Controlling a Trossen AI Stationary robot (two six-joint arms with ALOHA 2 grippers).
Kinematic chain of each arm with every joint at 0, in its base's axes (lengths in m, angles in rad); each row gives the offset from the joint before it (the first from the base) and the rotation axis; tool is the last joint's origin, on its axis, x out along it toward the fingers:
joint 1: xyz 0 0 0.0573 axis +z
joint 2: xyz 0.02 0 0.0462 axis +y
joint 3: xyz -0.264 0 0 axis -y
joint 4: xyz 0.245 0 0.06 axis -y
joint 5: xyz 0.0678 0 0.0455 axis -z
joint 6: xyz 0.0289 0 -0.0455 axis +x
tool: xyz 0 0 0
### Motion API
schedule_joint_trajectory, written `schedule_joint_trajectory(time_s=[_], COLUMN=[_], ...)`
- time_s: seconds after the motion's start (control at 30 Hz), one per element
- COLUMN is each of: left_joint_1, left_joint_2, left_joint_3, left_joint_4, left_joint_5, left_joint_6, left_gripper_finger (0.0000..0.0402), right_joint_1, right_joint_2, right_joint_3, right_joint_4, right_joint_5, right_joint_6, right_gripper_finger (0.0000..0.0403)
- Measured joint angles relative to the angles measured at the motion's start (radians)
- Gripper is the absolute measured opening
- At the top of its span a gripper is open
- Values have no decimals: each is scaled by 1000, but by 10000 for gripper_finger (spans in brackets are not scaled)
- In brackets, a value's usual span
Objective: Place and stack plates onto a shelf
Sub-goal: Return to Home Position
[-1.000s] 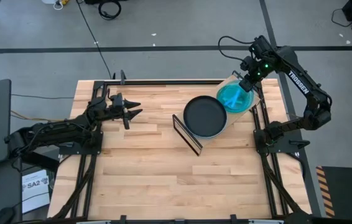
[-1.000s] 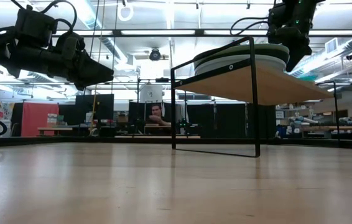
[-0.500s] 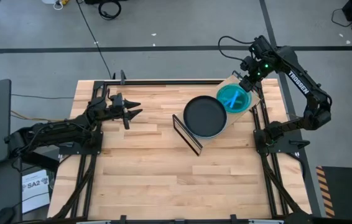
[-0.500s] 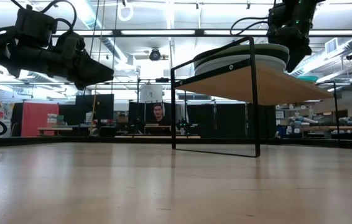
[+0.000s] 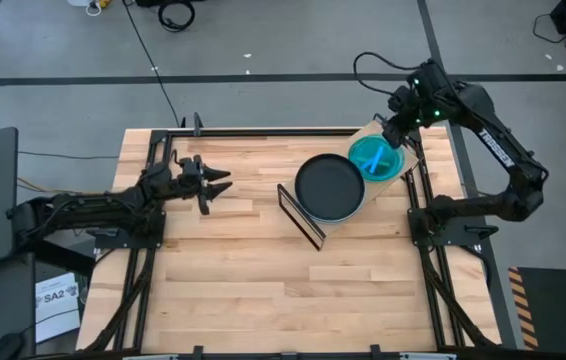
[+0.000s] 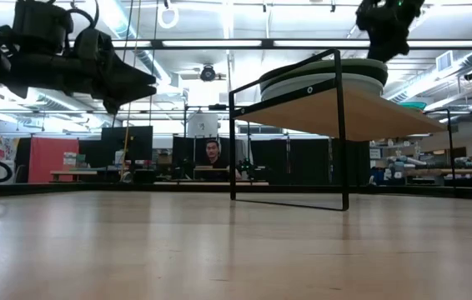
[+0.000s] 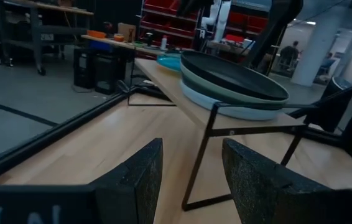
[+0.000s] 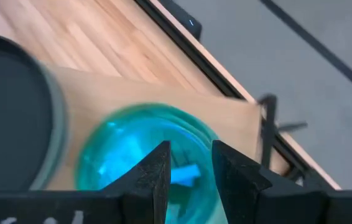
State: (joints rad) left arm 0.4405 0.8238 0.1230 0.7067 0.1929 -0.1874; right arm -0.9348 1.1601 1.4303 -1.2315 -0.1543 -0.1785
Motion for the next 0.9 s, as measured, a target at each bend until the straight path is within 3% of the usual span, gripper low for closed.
schedule_joint_trajectory(time_s=[0.3, 0.57, 0.9], left_joint_1=[-211, -263, -271], left_joint_2=[0, -29, -184], left_joint_3=[0, 0, 0], left_joint_4=[-6, -106, -367], left_joint_5=[-268, -306, -380], left_joint_6=[90, 110, 74], left_gripper_finger=[172, 172, 172], right_joint_1=[194, 340, 390], right_joint_2=[-104, -272, -510], right_joint_3=[-30, -254, -425], right_joint_4=[63, 241, 301], right_joint_5=[0, -4, 5], right_joint_6=[71, 163, 282], right_gripper_finger=[123, 123, 123])
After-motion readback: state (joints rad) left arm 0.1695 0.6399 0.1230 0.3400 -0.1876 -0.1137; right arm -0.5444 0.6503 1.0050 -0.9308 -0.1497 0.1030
